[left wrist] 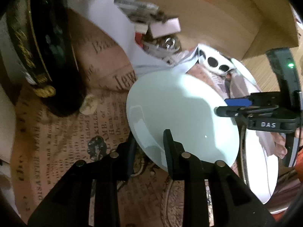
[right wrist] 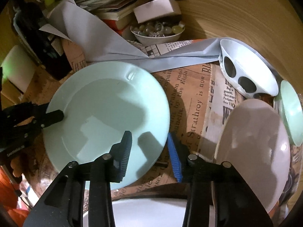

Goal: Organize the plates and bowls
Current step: 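Carry the mint-green plate with the left gripper over the white plate stack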

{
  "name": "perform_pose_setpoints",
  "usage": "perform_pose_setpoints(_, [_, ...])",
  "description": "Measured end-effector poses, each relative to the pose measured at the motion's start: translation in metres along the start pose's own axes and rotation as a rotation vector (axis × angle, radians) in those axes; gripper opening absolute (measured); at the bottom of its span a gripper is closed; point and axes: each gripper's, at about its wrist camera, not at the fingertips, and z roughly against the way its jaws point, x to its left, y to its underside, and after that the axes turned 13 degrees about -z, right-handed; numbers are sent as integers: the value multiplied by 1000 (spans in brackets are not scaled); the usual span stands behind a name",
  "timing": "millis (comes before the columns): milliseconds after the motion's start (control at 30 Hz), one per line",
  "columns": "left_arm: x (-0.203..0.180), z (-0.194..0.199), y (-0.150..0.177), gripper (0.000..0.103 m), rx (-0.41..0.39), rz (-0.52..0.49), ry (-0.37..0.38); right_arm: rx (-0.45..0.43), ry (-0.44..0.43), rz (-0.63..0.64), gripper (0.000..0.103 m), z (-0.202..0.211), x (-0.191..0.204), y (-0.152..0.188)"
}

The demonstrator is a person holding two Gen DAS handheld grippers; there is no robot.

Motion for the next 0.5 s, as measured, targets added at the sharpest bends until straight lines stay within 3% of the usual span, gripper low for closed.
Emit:
perform_pose_setpoints(167, [-2,25,5,27,-49,-12,-63,-4,-30,33,31,6,16,9])
perform_pose_setpoints(367, [17,34,28,27,-3,35,-69,64,-67,91,27,-12,44,23])
perform_pose_setpoints(500, [27,37,40,26,13,67,-58,56,-75,123,26,-17,56,22])
